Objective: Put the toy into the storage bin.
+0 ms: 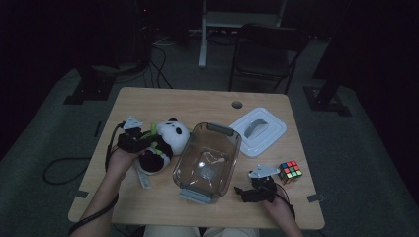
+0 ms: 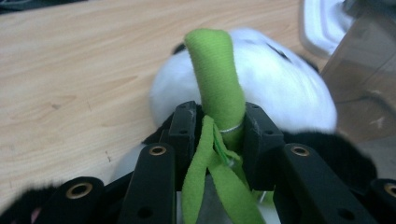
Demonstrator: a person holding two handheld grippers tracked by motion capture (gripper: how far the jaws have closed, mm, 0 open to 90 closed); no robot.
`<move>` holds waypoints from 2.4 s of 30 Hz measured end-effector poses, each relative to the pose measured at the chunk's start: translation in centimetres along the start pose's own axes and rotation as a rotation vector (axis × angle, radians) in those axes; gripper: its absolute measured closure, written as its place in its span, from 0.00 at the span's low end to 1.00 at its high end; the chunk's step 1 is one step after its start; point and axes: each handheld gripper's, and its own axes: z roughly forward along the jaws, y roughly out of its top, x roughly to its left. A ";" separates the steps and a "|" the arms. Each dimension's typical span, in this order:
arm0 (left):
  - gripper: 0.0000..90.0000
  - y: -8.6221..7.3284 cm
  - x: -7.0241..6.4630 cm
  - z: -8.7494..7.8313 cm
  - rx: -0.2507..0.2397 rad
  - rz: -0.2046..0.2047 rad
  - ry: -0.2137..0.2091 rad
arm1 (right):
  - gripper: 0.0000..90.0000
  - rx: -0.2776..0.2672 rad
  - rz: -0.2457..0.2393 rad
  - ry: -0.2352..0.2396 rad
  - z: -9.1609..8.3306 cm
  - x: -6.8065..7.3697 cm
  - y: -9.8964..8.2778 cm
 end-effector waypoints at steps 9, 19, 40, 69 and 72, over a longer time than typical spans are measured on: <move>0.79 1.6 0.6 -3.8 -0.095 -0.071 0.011 | 0.14 -0.005 -0.002 0.047 0.8 0.9 0.9; 0.79 4.2 -0.1 -7.2 -0.192 -0.108 0.041 | 0.14 0.004 -0.069 0.105 3.4 4.1 3.5; 0.79 8.6 -3.7 -8.2 -0.249 -0.088 0.020 | 0.13 -0.043 0.052 0.018 6.8 7.0 7.0; 0.55 8.0 -10.3 -4.2 -0.119 0.054 -0.184 | 0.13 -0.070 0.092 0.038 6.1 6.1 6.9; 0.53 7.9 -9.5 -4.8 -0.120 0.050 -0.176 | 0.13 -0.072 0.095 0.036 6.0 5.9 6.8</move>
